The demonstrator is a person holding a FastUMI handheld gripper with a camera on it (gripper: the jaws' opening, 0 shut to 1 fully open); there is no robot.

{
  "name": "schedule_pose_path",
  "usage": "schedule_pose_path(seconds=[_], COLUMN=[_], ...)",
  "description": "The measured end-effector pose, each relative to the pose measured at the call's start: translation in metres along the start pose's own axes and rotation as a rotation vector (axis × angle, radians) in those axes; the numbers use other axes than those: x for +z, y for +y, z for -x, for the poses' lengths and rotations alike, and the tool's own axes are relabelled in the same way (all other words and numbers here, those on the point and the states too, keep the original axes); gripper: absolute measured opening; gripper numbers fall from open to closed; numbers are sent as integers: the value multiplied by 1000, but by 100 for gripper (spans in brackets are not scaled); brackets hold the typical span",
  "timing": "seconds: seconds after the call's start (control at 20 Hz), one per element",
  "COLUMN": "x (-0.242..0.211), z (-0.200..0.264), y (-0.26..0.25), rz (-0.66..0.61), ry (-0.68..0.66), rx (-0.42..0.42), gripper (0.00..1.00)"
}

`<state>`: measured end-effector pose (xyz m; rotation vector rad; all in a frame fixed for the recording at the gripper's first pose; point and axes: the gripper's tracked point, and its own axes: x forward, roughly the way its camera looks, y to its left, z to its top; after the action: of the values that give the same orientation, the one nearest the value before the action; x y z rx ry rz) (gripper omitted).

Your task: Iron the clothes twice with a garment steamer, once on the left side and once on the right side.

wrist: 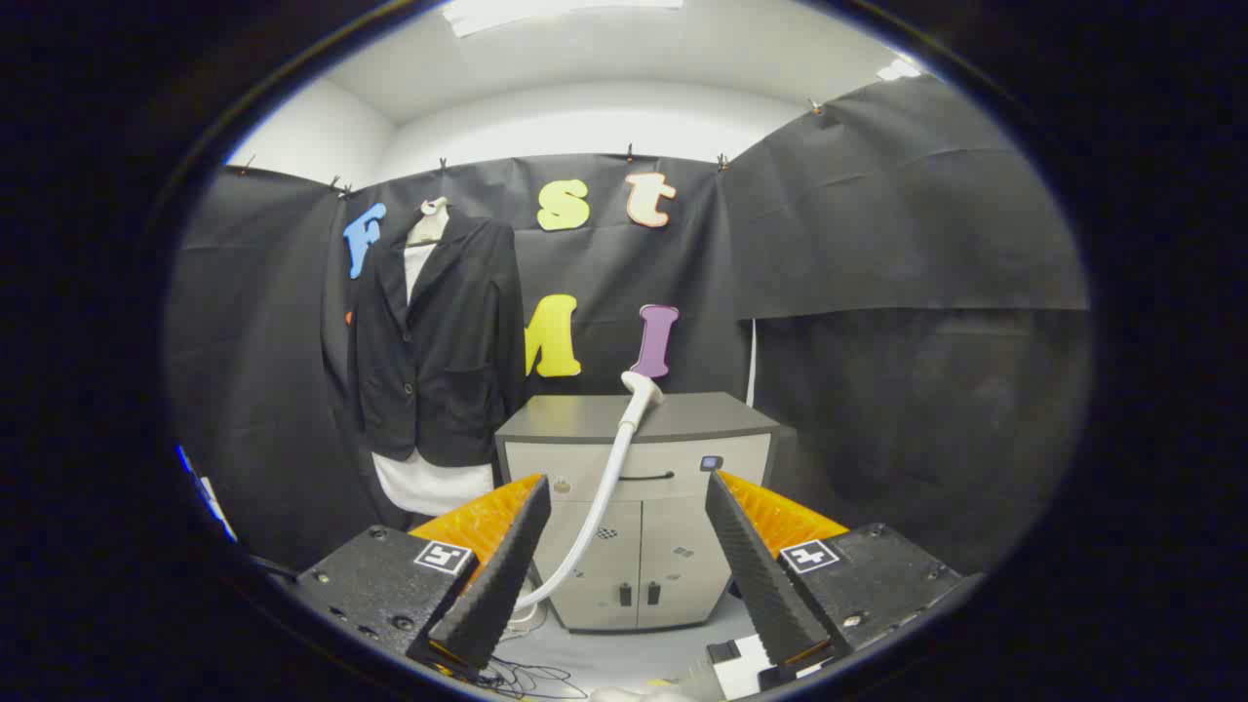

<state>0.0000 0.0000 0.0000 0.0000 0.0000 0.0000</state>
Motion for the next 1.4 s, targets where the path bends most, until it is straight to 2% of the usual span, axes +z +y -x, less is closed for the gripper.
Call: schedule_pose_path(seconds=[0.7, 0.95, 1.15, 1.4], x=[-5, 2, 20, 56], z=[4, -10, -44, -124], y=[8, 10, 2, -13], rz=[-17, -17, -12, -25], ry=[-1, 3, 8, 2], rx=[9, 7, -8, -8], gripper=[100, 100, 100, 99])
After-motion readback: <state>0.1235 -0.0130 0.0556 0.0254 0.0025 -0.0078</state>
